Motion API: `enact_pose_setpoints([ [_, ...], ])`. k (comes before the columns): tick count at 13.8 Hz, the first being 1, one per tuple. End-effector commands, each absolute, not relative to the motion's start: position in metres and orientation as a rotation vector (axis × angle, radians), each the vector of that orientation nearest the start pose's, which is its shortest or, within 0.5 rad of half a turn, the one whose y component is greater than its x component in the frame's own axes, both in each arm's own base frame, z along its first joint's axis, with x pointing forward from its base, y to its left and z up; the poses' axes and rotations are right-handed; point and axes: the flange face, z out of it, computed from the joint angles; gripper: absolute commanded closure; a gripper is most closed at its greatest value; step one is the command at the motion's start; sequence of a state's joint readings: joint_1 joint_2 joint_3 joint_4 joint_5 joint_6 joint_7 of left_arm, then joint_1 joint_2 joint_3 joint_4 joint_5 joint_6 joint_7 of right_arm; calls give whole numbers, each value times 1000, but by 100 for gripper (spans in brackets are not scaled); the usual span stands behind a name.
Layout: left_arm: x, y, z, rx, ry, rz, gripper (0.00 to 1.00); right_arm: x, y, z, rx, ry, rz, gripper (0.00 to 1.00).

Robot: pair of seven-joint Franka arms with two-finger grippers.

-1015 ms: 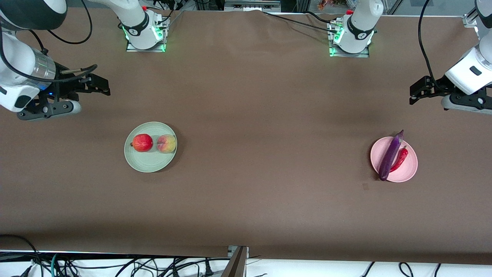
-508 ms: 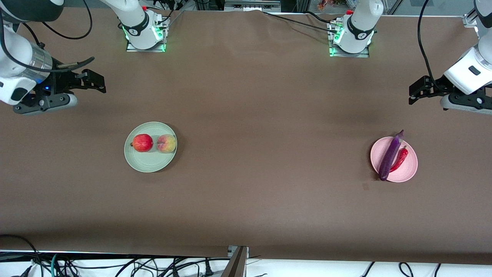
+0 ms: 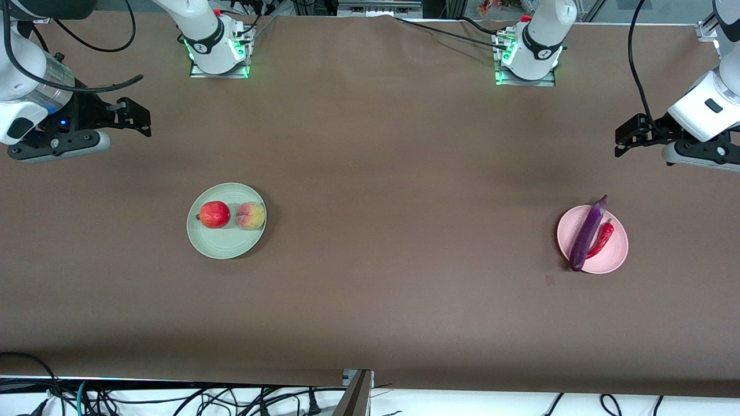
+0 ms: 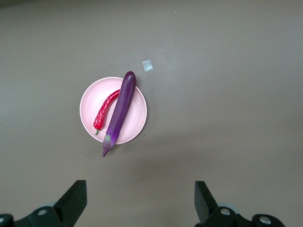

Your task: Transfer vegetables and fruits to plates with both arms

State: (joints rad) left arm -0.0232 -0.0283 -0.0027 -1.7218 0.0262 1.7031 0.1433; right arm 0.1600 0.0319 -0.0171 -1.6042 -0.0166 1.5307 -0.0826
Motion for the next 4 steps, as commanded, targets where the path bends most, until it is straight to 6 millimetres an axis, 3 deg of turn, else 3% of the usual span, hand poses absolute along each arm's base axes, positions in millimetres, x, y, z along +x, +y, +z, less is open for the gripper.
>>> enact_pose_setpoints([
  [1, 557, -13, 586, -3127, 267, -7, 0, 550, 89, 589, -3152, -392, 149, 0],
  [4, 557, -14, 586, -3126, 272, -7, 0, 555, 92, 594, -3145, -383, 136, 0],
])
